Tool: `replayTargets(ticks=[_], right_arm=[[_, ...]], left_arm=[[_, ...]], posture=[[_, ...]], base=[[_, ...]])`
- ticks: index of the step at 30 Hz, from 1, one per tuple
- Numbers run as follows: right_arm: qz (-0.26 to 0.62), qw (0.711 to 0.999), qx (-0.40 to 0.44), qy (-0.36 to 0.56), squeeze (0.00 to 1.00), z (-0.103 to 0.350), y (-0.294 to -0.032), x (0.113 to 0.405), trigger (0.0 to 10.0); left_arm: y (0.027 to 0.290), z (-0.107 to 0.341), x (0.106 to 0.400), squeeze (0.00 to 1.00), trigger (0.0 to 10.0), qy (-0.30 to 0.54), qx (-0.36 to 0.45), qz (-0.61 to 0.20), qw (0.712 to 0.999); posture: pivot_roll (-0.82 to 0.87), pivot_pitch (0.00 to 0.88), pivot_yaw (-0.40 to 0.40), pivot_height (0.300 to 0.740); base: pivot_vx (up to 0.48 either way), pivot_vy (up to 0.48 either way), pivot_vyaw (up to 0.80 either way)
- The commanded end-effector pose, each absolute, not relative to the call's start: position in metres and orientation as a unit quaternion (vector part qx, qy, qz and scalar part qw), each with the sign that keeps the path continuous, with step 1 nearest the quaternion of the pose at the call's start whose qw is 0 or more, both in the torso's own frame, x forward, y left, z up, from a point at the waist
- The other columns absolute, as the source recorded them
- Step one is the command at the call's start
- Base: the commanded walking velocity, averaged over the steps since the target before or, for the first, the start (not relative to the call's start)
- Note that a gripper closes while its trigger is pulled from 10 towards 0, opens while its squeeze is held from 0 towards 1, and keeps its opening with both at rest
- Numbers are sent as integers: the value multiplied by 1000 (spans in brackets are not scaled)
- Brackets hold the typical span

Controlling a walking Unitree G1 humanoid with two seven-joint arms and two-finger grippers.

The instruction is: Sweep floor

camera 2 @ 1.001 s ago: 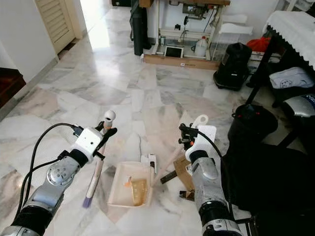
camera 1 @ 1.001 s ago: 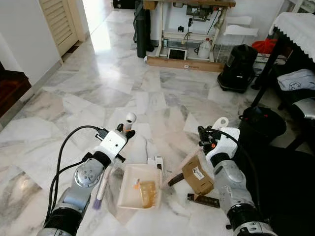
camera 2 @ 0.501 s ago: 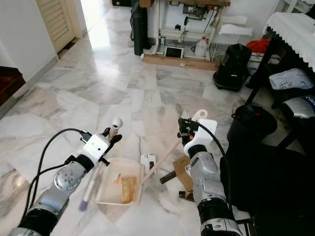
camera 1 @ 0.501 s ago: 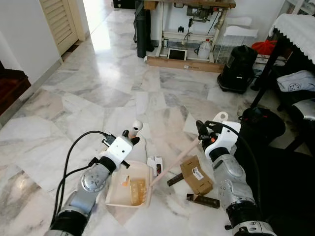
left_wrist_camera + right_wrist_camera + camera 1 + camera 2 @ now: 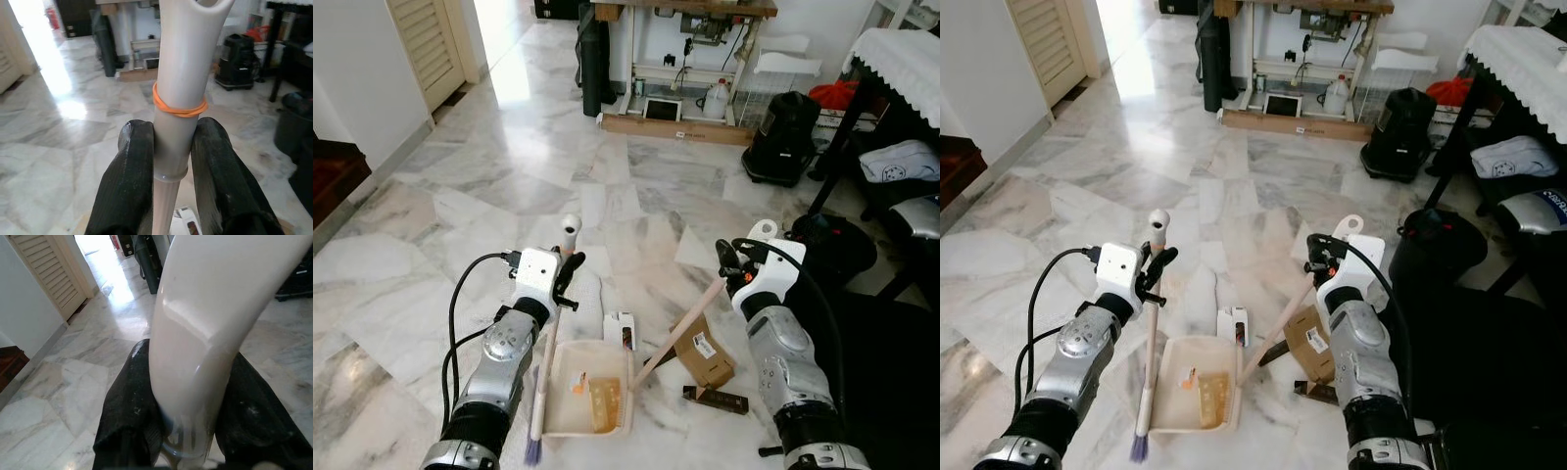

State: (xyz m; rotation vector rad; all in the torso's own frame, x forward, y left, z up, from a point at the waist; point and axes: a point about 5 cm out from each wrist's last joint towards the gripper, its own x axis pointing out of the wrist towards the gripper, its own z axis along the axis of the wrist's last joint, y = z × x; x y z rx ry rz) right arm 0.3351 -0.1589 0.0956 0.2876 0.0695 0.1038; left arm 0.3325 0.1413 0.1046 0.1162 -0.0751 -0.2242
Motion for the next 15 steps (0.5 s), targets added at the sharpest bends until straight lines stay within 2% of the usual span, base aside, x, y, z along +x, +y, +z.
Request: replayTargets(ticks=[1, 7, 15], right_arm=[[56, 984, 171, 1, 0, 113, -154, 341, 10000], [47, 983, 175, -4, 0, 112, -154, 341, 10000], [26, 987, 161, -9, 0, 109, -159, 340, 10000]], left_arm=[[138, 112, 338, 0, 10000, -46, 29, -98, 994], [125, 116, 331, 0, 10000, -71, 77, -153, 983], [134, 118, 323, 0, 10000, -86, 148, -174, 970]], posture=[[-9, 0, -66, 740], [-3, 0, -59, 740], [19, 0, -51, 740]], base=[[0, 0, 0], [0, 0, 0], [0, 0, 0]])
